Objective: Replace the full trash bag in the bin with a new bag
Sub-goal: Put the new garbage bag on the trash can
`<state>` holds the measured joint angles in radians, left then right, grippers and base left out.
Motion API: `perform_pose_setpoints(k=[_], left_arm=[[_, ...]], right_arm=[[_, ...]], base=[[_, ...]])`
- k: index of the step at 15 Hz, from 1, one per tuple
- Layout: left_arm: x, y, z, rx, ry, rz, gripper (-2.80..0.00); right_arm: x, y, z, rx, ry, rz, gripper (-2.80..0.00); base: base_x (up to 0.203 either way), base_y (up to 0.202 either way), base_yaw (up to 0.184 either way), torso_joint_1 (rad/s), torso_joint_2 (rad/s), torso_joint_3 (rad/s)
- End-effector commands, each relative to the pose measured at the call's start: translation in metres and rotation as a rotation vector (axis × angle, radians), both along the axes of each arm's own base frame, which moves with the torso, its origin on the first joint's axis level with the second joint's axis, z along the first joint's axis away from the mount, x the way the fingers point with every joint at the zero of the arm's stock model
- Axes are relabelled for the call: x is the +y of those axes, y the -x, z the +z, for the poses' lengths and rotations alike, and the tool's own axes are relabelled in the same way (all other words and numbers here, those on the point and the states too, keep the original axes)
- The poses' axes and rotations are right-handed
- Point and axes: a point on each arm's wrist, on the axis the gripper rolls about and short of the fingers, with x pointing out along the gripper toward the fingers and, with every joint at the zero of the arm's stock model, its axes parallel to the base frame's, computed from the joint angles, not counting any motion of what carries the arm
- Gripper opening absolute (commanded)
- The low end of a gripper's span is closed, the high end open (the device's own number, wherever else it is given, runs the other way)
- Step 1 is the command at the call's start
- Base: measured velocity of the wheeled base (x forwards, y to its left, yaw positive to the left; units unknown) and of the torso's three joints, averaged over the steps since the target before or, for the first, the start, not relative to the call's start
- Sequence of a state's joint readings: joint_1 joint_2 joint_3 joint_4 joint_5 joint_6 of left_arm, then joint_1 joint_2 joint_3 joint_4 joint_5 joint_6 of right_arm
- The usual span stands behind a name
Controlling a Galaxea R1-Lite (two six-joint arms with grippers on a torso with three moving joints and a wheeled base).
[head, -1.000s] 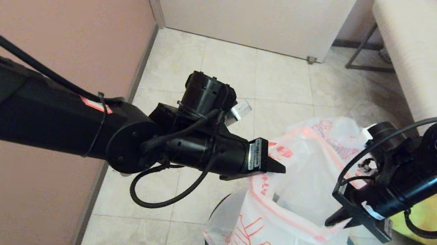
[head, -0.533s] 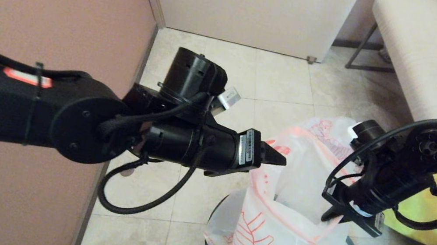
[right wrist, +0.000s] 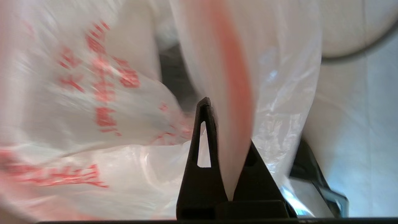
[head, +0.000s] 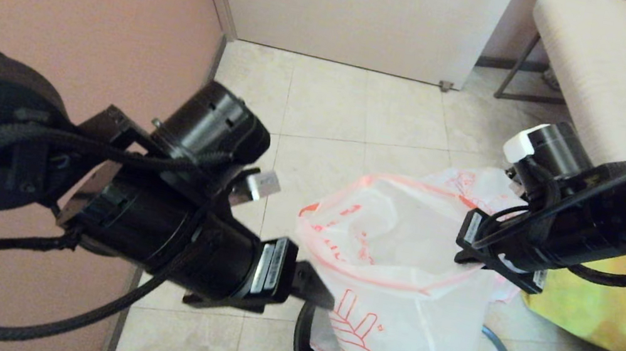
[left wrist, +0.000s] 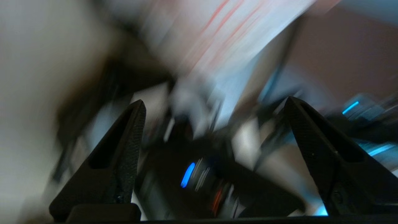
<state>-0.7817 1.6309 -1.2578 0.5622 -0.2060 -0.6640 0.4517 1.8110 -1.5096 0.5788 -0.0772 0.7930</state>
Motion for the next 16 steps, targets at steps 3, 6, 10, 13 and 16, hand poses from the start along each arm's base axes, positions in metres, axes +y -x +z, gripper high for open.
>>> perform_pose_setpoints(k=[3,6,10,13,16], left_arm=[[0.005,0.002,-0.052,0.096,-0.066,-0.002,0.00],[0.014,-0.004,-0.051,0.043,-0.003,0.041,0.00],[0.018,-0.006,-0.032,0.000,0.127,0.134,0.00],[0.006,-0.021,-0.053,0.083,0.103,0.204,0.00],[0.002,-0.042,-0.068,0.090,0.119,0.263,0.00]], right_arm=[[0.006,-0.011,0.011,-0.160,-0.063,0.041,-2.80],[0.014,-0.023,0.000,-0.249,-0.109,0.114,-2.80],[0.016,-0.024,-0.029,-0.429,-0.109,0.184,-2.80],[0.008,-0.006,-0.032,-0.523,-0.110,0.215,-2.80],[0.004,0.006,-0.018,-0.574,-0.126,0.231,-2.80]], base=[[0.000,0.000,0.000,0.000,0.00,0.000],[0.000,0.000,0.000,0.000,0.00,0.000],[0.000,0.000,0.000,0.000,0.00,0.000],[0.000,0.000,0.000,0.000,0.00,0.000],[0.000,0.000,0.000,0.000,0.00,0.000]])
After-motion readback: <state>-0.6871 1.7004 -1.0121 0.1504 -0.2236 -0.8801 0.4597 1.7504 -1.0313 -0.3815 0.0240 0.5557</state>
